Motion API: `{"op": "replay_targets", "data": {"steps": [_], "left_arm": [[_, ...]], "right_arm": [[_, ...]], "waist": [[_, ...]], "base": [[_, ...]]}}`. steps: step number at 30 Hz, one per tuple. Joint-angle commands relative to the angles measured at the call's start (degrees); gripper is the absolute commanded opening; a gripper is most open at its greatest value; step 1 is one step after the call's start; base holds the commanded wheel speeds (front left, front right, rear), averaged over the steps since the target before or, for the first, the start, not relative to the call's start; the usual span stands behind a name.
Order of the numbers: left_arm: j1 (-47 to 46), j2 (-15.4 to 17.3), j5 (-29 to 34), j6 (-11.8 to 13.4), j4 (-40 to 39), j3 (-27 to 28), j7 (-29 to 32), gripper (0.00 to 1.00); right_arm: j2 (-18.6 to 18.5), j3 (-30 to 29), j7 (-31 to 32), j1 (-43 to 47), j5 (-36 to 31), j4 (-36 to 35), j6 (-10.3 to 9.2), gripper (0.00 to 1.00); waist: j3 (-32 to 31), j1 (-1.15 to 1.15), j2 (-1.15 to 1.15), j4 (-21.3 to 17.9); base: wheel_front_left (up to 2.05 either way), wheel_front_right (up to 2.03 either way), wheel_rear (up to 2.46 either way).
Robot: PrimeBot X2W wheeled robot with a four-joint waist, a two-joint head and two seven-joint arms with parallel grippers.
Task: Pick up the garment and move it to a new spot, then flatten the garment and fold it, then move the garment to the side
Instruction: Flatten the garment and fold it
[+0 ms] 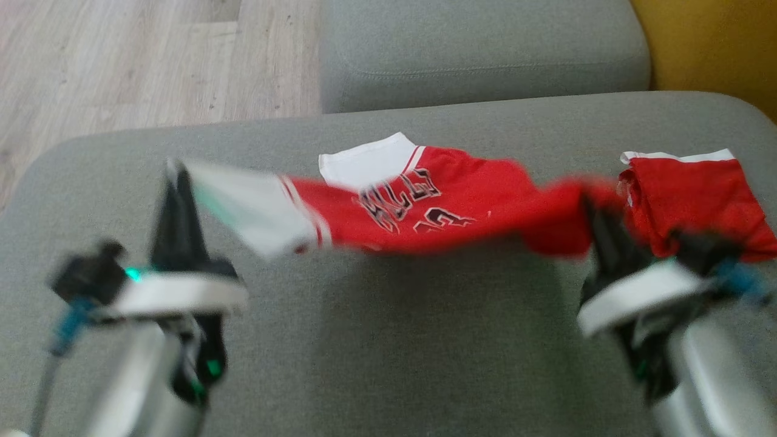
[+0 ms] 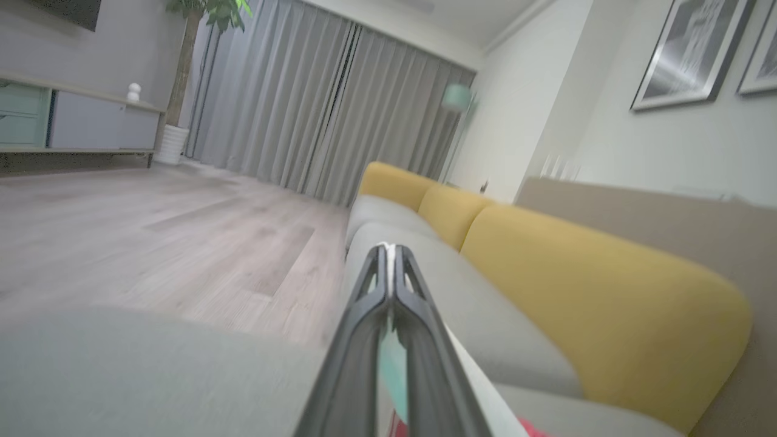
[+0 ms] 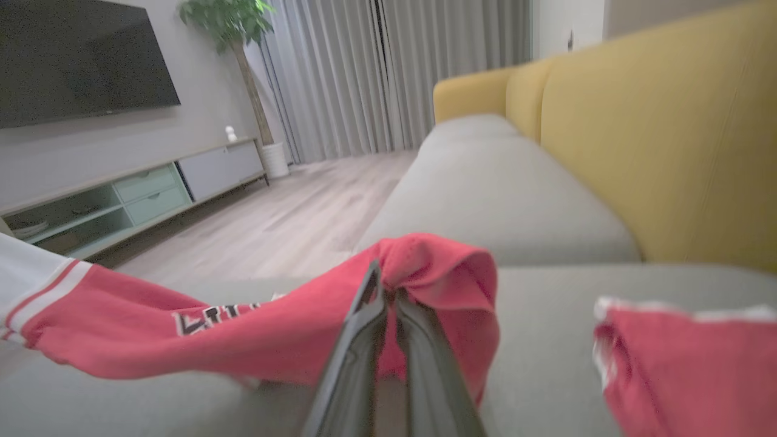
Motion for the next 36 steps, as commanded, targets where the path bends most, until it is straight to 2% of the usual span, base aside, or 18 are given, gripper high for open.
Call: {"op": "replay_targets", "data": {"steps": [1, 6, 11, 16, 22, 25, 27, 30, 36], "left_arm": [[-5.45, 1.51, -0.60, -0.05, -3.18, 3.40, -0.02, 0.00], [-12.23, 0.33, -4.71, 1.66, -12.01, 8.22, 0.74, 0.00], [-16.97, -0.28, -6.30, 3.80, -19.64, 10.77, 1.64, 0.00], [-17.68, -0.12, -6.02, 6.18, -26.27, 11.41, 3.09, 0.00], [-17.64, 1.11, -5.43, 8.24, -30.05, 11.55, 5.80, 0.00], [-19.93, 2.38, -5.84, 7.98, -27.56, 11.92, 7.50, 0.00], [-22.52, 3.23, -6.85, 7.32, -23.99, 12.57, 8.69, 0.00], [-31.41, 7.16, -6.11, 4.74, -13.40, 13.14, 10.31, 0.00], [-51.59, 8.70, -4.97, -0.76, 5.59, 11.97, 8.39, 0.00]], "right_arm": [[-1.49, 1.32, 0.22, -4.73, -0.20, -3.57, -0.04, 0.00], [-7.41, 3.74, 1.41, -13.55, 1.10, -11.53, -0.04, 0.00], [-11.40, 6.38, 3.02, -19.43, 2.75, -15.98, -0.04, 0.00], [-12.51, 6.88, 5.99, -19.33, 4.58, -20.24, -0.04, 0.00], [-11.43, 4.57, 11.00, -15.58, 5.80, -24.26, -0.04, 0.00], [-10.76, 3.42, 13.60, -15.64, 5.32, -23.33, -0.04, 0.00], [-8.96, 1.74, 15.13, -16.94, 6.17, -20.96, -0.04, 0.00], [-8.18, 1.53, 16.33, -25.81, 5.60, -13.55, -0.04, 0.00], [-9.60, 7.47, 12.22, -48.19, 5.10, 4.16, -0.04, 0.00]], "waist": [[-0.18, 0.00, 0.00, -0.10], [-0.93, 0.00, 0.00, -0.30], [-1.58, 0.00, 0.00, -0.11], [-1.94, 0.00, 0.00, 0.40], [-0.41, 0.00, 0.00, 0.76], [1.99, 0.00, 0.00, 0.76], [4.36, 0.00, 0.00, 0.60], [12.31, 0.00, 0.00, 0.32], [21.95, 0.00, 0.00, 1.07]], "base": [[0.00, 0.00, 0.00], [0.00, 0.00, 0.00], [0.00, 0.00, 0.00], [0.00, 0.00, 0.00], [0.00, 0.00, 0.00], [0.00, 0.00, 0.00], [0.00, 0.00, 0.00], [0.00, 0.00, 0.00], [0.00, 0.00, 0.00]]}}
